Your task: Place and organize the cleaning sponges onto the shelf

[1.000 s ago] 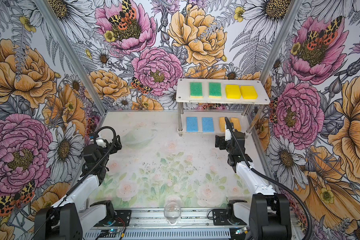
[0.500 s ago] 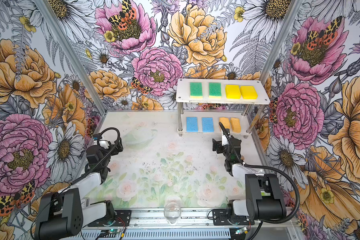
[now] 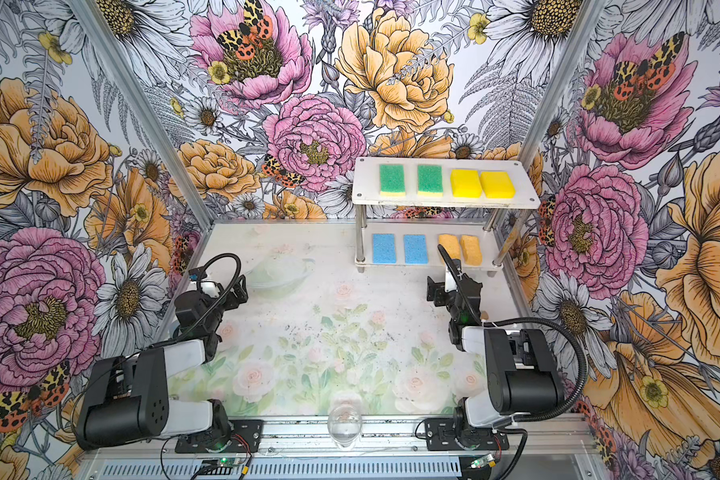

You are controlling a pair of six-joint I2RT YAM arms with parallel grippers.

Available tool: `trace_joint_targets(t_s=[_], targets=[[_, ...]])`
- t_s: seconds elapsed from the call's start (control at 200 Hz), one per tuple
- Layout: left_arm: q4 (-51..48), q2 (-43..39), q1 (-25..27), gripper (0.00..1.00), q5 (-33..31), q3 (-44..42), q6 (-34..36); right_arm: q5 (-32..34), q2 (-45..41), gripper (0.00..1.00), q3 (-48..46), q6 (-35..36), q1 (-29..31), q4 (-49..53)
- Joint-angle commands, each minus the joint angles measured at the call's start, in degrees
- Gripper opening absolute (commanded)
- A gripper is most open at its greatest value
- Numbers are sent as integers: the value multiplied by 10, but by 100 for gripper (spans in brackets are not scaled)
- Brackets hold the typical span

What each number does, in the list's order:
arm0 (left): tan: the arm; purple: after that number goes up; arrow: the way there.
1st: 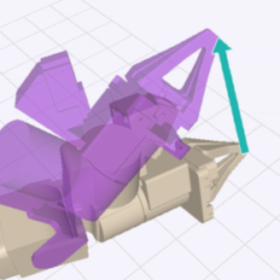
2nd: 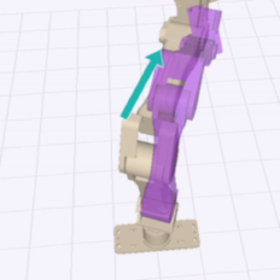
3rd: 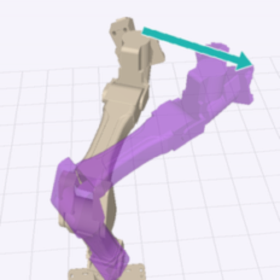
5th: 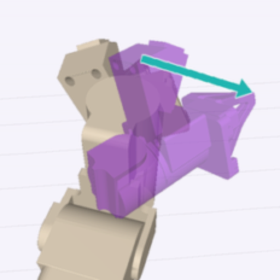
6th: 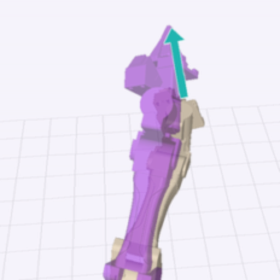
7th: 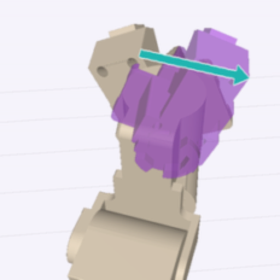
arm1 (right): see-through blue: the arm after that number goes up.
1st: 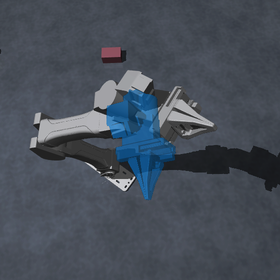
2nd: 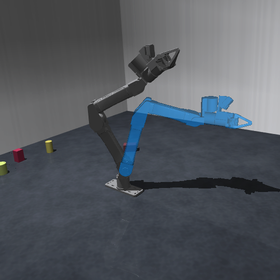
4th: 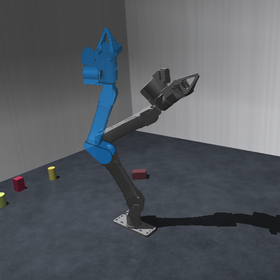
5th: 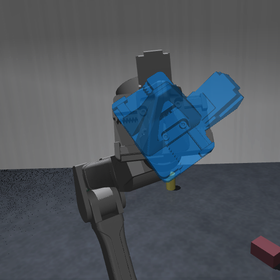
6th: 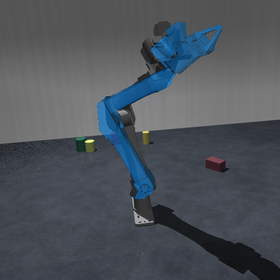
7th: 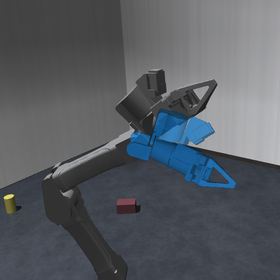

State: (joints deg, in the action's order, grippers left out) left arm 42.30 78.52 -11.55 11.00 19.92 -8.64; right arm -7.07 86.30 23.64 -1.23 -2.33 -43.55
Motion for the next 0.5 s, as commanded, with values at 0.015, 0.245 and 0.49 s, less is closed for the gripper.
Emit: trace_joint_targets(t_s=[0.015, 0.245, 0.49], targets=[[42, 14, -7, 99, 15, 10, -11, 21, 13, 91, -14, -13, -2, -61], [50, 16, -7, 99, 5, 9, -13, 23, 14, 92, -14, -13, -2, -62], [149, 53, -8, 99, 17, -18, -1, 24, 14, 92, -15, -14, -2, -62]])
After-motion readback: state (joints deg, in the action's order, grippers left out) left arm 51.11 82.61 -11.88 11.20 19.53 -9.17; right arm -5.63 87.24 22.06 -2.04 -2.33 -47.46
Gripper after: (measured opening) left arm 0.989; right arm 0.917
